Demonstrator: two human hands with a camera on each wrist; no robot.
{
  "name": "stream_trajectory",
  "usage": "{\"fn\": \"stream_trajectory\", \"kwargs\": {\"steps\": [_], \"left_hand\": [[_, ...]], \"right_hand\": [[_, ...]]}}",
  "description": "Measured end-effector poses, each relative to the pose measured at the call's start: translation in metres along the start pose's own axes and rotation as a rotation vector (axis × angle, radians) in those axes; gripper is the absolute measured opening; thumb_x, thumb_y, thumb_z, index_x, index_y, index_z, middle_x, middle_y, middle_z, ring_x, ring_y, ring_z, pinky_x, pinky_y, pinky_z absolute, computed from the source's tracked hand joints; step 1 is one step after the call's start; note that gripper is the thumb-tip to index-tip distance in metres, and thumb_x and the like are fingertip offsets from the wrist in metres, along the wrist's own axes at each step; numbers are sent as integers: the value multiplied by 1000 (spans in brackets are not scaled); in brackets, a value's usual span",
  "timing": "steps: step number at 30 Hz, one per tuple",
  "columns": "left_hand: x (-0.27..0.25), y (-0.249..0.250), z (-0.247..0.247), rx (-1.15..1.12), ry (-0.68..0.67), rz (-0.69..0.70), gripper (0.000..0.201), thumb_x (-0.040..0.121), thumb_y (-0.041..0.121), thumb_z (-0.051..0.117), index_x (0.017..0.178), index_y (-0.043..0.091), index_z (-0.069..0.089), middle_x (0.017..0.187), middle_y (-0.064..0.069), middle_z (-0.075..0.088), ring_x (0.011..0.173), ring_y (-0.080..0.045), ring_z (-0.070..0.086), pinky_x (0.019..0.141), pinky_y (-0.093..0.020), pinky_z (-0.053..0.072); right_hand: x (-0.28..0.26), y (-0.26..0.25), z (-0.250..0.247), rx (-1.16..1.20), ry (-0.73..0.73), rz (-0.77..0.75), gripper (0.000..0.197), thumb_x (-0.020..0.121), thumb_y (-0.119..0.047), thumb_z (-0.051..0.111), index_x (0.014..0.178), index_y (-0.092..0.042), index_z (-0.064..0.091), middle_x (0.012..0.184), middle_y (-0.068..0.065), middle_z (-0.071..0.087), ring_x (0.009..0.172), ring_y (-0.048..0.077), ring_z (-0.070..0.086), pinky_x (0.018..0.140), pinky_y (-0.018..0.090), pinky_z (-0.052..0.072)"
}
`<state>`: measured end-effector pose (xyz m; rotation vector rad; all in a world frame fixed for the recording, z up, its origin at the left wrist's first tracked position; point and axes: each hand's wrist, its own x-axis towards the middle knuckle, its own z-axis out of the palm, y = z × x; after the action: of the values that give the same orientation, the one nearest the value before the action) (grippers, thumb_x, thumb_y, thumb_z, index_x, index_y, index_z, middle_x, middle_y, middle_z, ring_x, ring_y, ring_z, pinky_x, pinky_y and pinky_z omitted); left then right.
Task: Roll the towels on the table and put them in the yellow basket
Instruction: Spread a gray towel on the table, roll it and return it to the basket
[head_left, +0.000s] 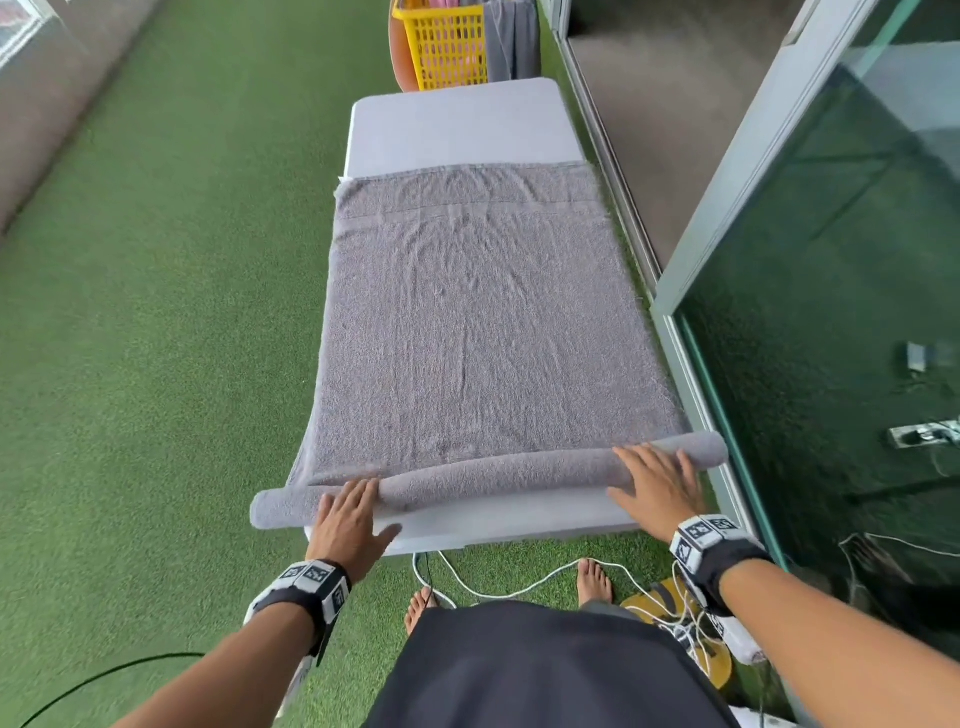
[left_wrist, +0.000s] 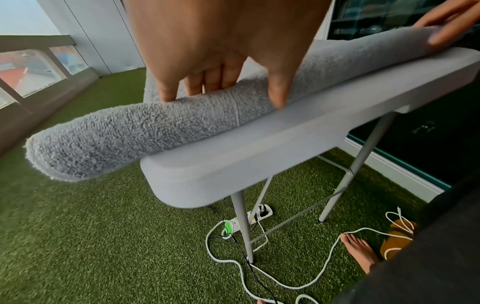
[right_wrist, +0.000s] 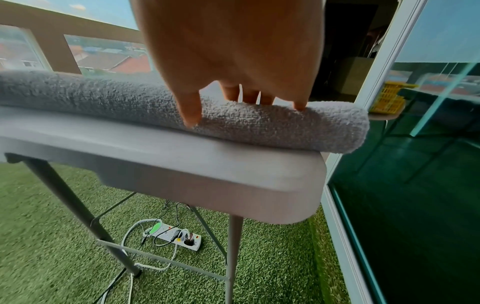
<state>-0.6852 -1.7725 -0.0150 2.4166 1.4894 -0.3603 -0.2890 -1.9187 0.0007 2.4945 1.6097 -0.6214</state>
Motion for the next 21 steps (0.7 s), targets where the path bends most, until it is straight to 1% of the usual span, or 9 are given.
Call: {"fn": "stream_trajectory", "kwargs": {"steps": [2, 4, 6, 8, 11, 13, 16, 18, 21], "left_hand": [[-5, -1, 4, 28, 32, 14, 64, 86, 40, 63, 140, 14, 42, 143, -5, 48, 132, -23, 42, 116, -42, 23], [-7, 0, 3, 27, 105, 15, 43, 83, 30, 68, 122, 17, 56, 124, -3, 62, 114, -22, 56, 107, -42, 36], [-8, 4, -1, 21, 156, 8, 29, 82, 29, 67, 109, 20, 60, 113, 0, 66, 106, -20, 58, 106, -46, 36], [-7, 6, -3, 12, 180, -1, 25, 88, 25, 58, 112, 19, 58, 116, -2, 64, 111, -22, 56, 112, -51, 28], [-3, 6, -6, -59, 183, -69, 45, 100, 27, 36, 143, 12, 38, 147, -8, 42, 138, -26, 35, 116, -48, 5], [-3, 5, -5, -69, 117, -57, 56, 101, 43, 34, 147, 12, 32, 151, -6, 36, 141, -24, 30, 116, -45, 4], [-8, 6, -2, -3, 69, 7, 45, 92, 31, 55, 134, 16, 47, 136, -3, 55, 125, -20, 49, 114, -41, 26], [-12, 10, -5, 4, 76, -26, 32, 88, 18, 54, 119, 20, 53, 121, 3, 60, 112, -16, 53, 106, -36, 33], [-9, 16, -14, 18, 51, -60, 19, 91, 23, 47, 107, 24, 57, 109, 9, 61, 102, -11, 54, 102, -33, 36]], "right_hand": [[-5, -1, -1, -39, 38, 0, 56, 89, -38, 62, 140, -32, 40, 145, -12, 43, 137, 13, 35, 118, 48, 13], [-7, -3, -4, -60, 41, 10, 42, 87, -29, 62, 126, -34, 49, 131, -14, 52, 124, 13, 43, 113, 44, 22], [-4, -7, -10, -39, -1, 29, 21, 89, -26, 56, 109, -33, 53, 118, -14, 55, 119, 14, 46, 112, 45, 23], [3, -11, -19, -5, -2, 52, 11, 93, -21, 49, 98, -31, 53, 110, -12, 55, 121, 16, 48, 116, 50, 17], [13, -11, -21, 54, 132, 24, 31, 100, -27, 39, 127, -28, 55, 134, -10, 54, 130, 15, 45, 117, 51, 12], [13, -9, -13, 98, 62, 4, 42, 100, -46, 28, 128, -30, 54, 134, -12, 54, 131, 14, 46, 116, 51, 11], [7, -8, 4, 27, -54, -17, 49, 92, -63, 34, 124, -31, 53, 131, -10, 51, 126, 14, 46, 117, 49, 14], [1, -8, 5, -11, -66, -53, 50, 86, -64, 49, 124, -31, 49, 127, -11, 49, 121, 13, 45, 115, 46, 17], [-4, -3, 1, -45, -99, -95, 48, 84, -43, 64, 127, -32, 48, 126, -13, 48, 121, 10, 44, 114, 41, 19]]}}
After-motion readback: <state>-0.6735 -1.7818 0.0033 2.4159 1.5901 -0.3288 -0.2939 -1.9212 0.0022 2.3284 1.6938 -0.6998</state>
